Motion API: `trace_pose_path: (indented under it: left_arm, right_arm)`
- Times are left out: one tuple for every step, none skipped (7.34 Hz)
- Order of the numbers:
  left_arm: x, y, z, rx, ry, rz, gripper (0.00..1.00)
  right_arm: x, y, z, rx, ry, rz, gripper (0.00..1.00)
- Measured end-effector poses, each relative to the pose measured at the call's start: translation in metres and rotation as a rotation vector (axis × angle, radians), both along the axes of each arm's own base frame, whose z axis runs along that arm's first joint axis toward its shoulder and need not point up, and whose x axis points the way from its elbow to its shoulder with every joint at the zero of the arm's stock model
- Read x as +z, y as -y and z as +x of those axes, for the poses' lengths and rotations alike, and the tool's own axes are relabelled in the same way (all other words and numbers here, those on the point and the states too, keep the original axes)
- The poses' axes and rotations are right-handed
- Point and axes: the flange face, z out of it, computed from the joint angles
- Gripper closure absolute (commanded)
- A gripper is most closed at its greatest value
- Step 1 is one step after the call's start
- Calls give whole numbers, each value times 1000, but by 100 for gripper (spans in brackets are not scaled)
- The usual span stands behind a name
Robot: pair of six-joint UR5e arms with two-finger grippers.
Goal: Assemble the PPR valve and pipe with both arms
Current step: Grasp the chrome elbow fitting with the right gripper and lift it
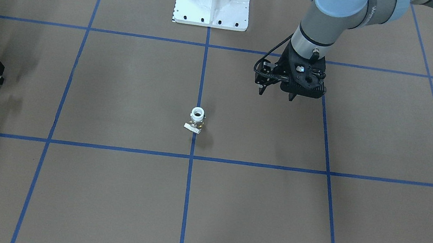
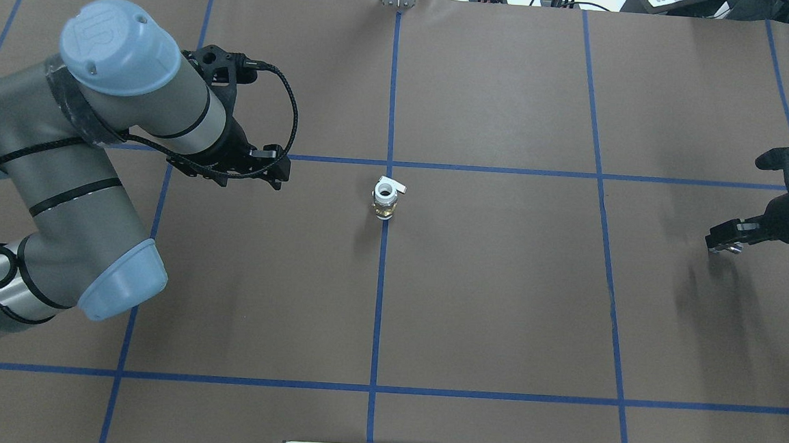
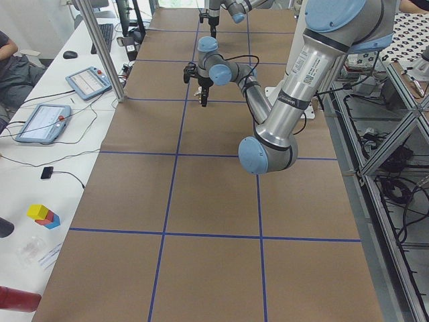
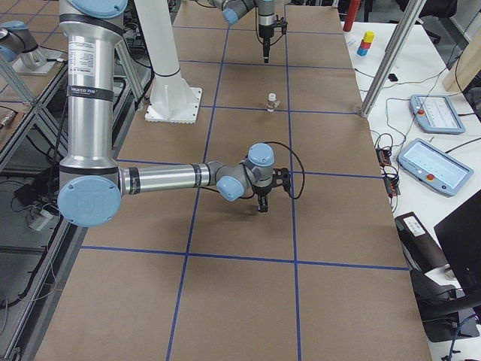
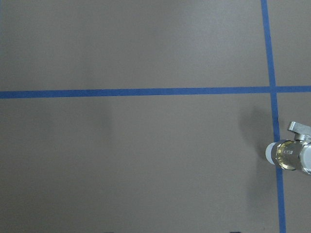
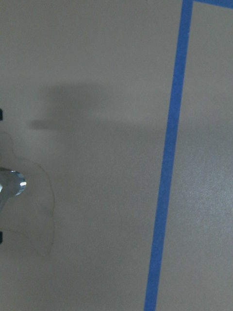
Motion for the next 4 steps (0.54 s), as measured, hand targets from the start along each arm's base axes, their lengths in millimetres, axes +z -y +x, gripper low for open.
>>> trace_pose_path:
  left_arm:
    - [0,0,0,0,1,0,16]
    - [0,0,-1,-1,0,0,16]
    - [0,0,-1,-2,1,0,16]
    - [0,0,-1,-2,1,-1,16]
  right_arm:
    - [0,-1,1,-4,0,4,34]
    - [-1,-1,0,-6,1,6,35]
    - [-2,1,-1,-8,2,8,35]
    - [-3,2,-2,-8,3,10,37]
